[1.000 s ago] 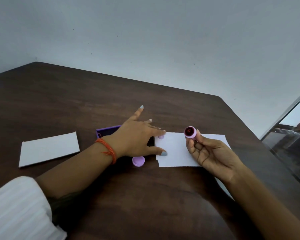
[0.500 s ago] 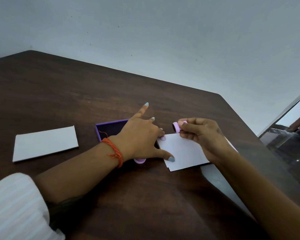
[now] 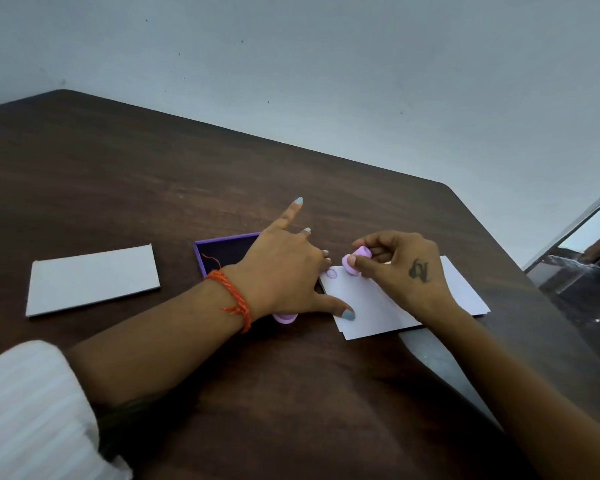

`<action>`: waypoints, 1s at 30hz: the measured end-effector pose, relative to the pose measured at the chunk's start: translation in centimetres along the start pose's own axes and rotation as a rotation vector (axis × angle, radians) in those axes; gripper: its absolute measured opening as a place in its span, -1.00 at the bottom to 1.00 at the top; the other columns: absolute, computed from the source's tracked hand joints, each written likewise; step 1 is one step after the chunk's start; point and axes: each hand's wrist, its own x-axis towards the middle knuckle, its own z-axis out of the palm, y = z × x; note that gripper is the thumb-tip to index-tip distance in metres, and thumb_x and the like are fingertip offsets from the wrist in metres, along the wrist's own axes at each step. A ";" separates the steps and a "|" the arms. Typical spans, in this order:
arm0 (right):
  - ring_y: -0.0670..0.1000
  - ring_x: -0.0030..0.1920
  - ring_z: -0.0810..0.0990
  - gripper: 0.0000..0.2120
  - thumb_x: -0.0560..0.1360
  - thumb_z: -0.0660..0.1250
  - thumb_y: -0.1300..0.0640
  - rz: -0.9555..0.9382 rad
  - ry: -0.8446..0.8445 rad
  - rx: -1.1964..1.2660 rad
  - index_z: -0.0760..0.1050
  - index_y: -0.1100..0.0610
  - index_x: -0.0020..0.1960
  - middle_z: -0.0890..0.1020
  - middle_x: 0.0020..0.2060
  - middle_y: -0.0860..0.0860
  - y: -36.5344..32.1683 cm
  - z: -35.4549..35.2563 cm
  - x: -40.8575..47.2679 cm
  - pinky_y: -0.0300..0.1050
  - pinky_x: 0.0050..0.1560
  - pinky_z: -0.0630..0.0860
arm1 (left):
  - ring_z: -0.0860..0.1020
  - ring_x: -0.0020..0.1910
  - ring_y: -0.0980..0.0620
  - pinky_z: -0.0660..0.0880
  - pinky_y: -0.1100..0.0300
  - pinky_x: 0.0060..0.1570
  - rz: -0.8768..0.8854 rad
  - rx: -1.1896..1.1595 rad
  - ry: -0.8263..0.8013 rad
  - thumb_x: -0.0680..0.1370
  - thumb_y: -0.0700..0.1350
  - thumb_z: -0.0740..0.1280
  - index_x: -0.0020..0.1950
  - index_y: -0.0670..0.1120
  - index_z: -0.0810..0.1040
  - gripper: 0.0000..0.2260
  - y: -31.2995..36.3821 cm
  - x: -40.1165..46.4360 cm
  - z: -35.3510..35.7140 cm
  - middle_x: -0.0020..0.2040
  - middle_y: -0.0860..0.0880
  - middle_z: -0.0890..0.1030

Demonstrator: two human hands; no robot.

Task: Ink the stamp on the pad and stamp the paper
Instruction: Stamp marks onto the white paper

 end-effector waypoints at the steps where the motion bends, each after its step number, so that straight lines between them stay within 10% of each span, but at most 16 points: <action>1: -0.17 -0.29 0.55 -0.81 0.35 0.46 0.07 -0.019 -0.007 -0.034 0.65 0.11 -0.07 0.61 -0.27 -0.07 -0.1 0.0 0.0 -0.37 -0.23 0.45 | 0.25 0.44 -0.07 -0.47 -0.09 0.32 -0.001 -0.001 0.002 0.31 0.50 -0.09 0.36 -0.02 0.38 -0.16 0.0 0.0 0.0 0.33 0.04 0.49; 30: -0.17 -0.45 0.35 -0.82 0.46 0.34 0.06 -0.210 -0.183 -0.417 0.62 0.16 -0.09 0.52 -0.37 -0.01 -1.0 0.3 1.3 -0.38 -0.42 0.13 | 0.25 0.44 -0.05 -0.52 -0.01 0.28 -0.008 -0.032 0.021 0.30 0.51 -0.06 0.34 -0.04 0.40 -0.15 -0.2 0.2 0.4 0.30 0.04 0.52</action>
